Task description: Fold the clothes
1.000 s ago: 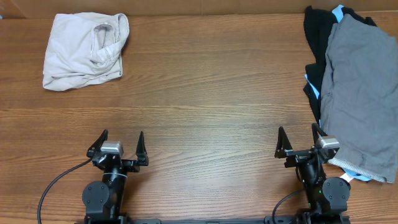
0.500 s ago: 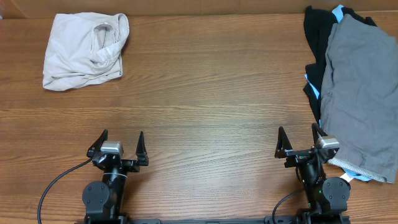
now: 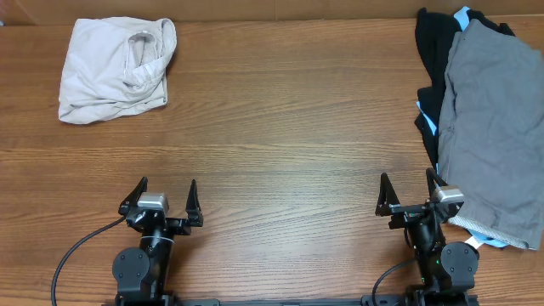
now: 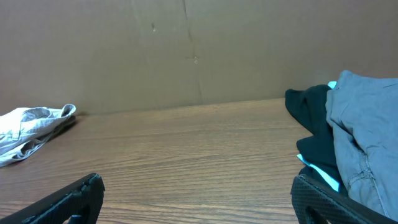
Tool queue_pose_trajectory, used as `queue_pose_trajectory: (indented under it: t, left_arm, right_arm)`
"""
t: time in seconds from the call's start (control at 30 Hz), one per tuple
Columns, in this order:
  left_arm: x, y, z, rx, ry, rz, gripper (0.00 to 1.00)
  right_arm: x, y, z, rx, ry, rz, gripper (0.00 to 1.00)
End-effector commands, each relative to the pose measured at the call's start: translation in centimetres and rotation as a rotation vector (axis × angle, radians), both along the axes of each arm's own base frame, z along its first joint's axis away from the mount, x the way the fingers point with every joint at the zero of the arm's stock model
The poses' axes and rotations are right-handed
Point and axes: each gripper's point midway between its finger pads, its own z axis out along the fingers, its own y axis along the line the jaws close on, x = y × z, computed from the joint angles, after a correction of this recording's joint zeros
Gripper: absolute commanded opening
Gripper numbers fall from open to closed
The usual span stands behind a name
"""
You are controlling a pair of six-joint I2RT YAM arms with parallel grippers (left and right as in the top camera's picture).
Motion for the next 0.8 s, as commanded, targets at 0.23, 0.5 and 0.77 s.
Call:
queue_pose_trajectory:
  t: [0.23,0.5,0.77]
  left_arm:
    - [-0.1,-0.5,0.3,-0.019,-0.020,-0.032,1.00]
    - [-0.2,-1.0,2.4,0.012,-0.085,-0.059,1.00]
    - [-0.9,-1.0,4.9,0.031,-0.099,-0.060,1.00]
  right_arm:
    - [-0.1,0.0,0.4,0.023,-0.014,-0.003,1.00]
    - [-1.2,-0.4,5.4,-0.009,-0.087,-0.024,1.00]
    - [-2.3,-1.3,8.2,-0.062,-0.073,-0.070,1.00]
